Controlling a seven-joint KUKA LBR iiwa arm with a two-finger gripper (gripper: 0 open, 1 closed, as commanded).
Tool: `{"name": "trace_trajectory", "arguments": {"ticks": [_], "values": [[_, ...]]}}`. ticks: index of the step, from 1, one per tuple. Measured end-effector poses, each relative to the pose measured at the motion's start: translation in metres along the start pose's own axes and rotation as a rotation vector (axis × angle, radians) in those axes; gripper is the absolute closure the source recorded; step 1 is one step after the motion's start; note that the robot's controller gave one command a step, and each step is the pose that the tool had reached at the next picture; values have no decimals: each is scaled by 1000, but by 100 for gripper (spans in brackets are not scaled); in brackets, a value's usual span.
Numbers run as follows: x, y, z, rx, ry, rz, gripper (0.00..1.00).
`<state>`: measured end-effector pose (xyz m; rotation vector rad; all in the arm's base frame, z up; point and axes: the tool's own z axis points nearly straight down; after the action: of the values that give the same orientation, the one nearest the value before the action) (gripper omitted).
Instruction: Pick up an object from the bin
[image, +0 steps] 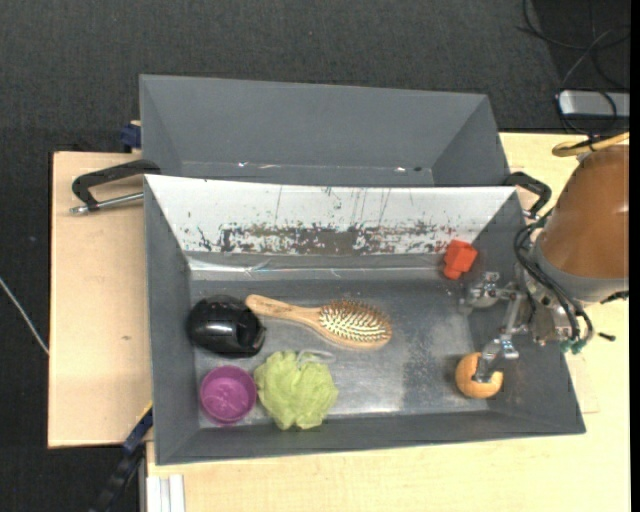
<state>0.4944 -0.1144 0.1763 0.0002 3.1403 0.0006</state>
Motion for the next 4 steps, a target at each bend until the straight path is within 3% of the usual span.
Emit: {"name": "trace_trajectory", "arguments": {"ticks": [1, 2, 3, 4], "values": [[1, -19, 57, 1, -2, -112, 0], [3, -27, 76, -1, 0, -85, 0], [2, -36, 45, 2, -5, -258, 0], [1, -39, 107, -2, 0, -124, 0]]}}
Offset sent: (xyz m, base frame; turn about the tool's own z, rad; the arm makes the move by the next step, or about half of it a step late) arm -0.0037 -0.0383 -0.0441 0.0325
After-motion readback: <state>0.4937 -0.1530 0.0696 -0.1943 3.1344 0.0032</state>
